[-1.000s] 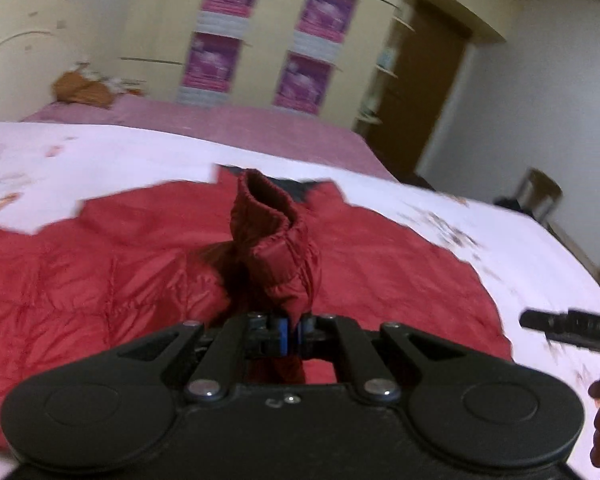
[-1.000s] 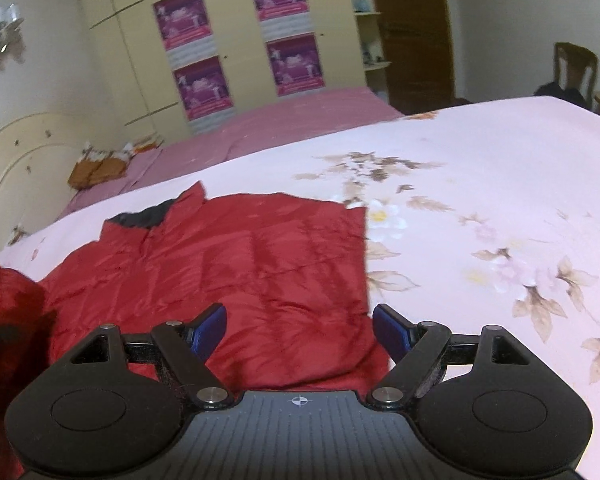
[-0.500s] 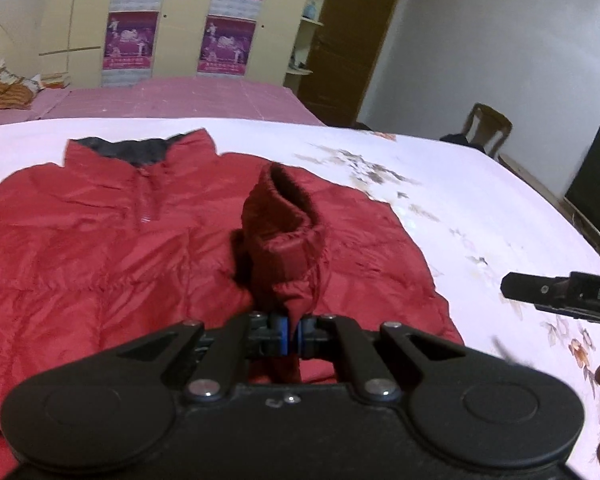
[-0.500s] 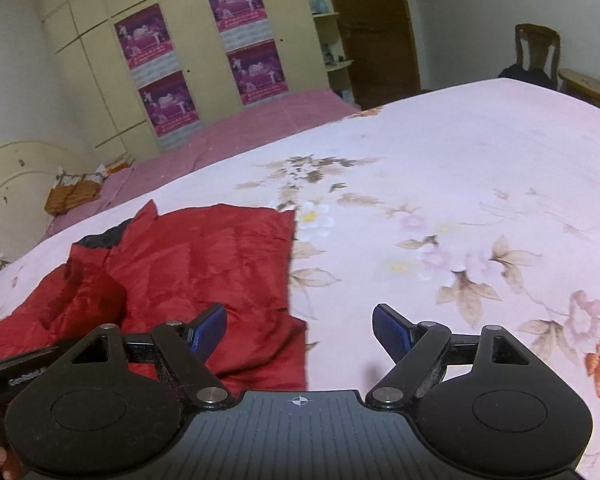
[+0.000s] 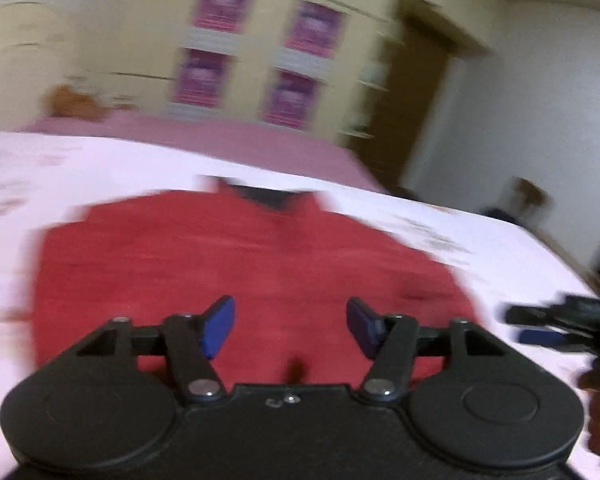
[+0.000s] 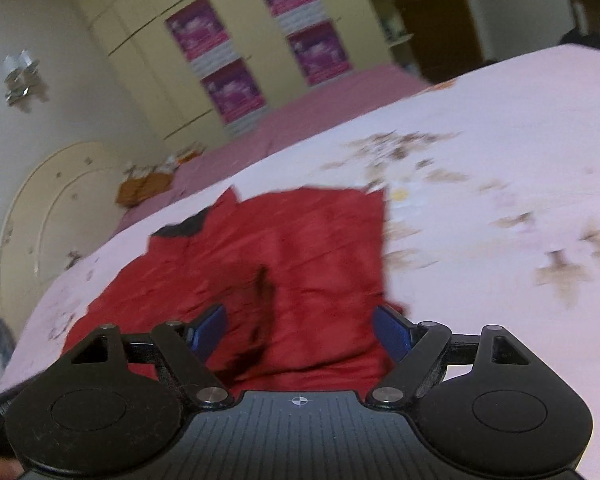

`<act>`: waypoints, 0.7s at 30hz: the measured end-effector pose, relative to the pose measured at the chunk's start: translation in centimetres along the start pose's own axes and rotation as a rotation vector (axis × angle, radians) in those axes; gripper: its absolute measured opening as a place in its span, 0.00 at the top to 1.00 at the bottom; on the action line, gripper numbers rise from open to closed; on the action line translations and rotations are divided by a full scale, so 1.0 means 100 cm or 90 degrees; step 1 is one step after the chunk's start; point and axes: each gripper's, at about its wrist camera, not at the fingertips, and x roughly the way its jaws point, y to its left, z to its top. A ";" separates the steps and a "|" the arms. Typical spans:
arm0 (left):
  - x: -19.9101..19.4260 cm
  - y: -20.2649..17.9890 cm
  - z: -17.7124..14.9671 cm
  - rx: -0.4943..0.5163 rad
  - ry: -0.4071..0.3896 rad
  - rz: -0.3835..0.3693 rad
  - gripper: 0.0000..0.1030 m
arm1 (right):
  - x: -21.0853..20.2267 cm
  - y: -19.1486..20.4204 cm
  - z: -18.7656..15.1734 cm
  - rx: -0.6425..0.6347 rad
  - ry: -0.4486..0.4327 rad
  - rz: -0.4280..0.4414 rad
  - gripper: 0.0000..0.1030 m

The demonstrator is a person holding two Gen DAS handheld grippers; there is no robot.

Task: Fold large clothes

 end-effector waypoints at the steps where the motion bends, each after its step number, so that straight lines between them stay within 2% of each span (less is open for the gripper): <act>1: -0.001 0.019 0.002 -0.017 0.001 0.027 0.47 | 0.009 0.005 -0.001 -0.003 0.009 0.006 0.22; 4: 0.003 0.052 0.003 -0.034 0.009 0.059 0.50 | 0.037 0.011 -0.003 0.017 0.046 0.028 0.23; 6: 0.013 0.060 0.001 -0.027 0.030 0.057 0.52 | 0.054 0.013 -0.004 0.031 0.076 0.039 0.67; 7: 0.017 0.061 -0.001 -0.020 0.035 0.057 0.53 | 0.061 0.015 -0.003 0.032 0.088 0.028 0.68; 8: 0.021 0.061 -0.001 -0.012 0.040 0.057 0.53 | 0.064 0.018 -0.002 0.025 0.086 0.022 0.79; 9: 0.021 0.062 -0.001 -0.006 0.039 0.056 0.54 | 0.062 0.022 0.000 0.012 0.073 0.025 0.84; 13: 0.021 0.059 -0.006 0.010 0.023 0.046 0.54 | 0.028 0.041 0.010 -0.069 -0.039 0.019 0.84; 15: 0.025 0.058 -0.009 0.016 0.034 0.047 0.54 | 0.023 0.044 0.008 -0.097 -0.059 0.005 0.84; 17: 0.033 0.056 -0.014 0.039 0.056 0.064 0.52 | 0.039 0.039 -0.001 -0.103 -0.015 -0.034 0.84; 19: 0.038 0.053 -0.016 0.060 0.075 0.072 0.51 | 0.069 0.027 -0.019 -0.100 0.063 -0.078 0.84; 21: 0.040 0.052 -0.013 0.075 0.087 0.073 0.52 | 0.074 0.022 -0.028 -0.090 0.055 -0.077 0.84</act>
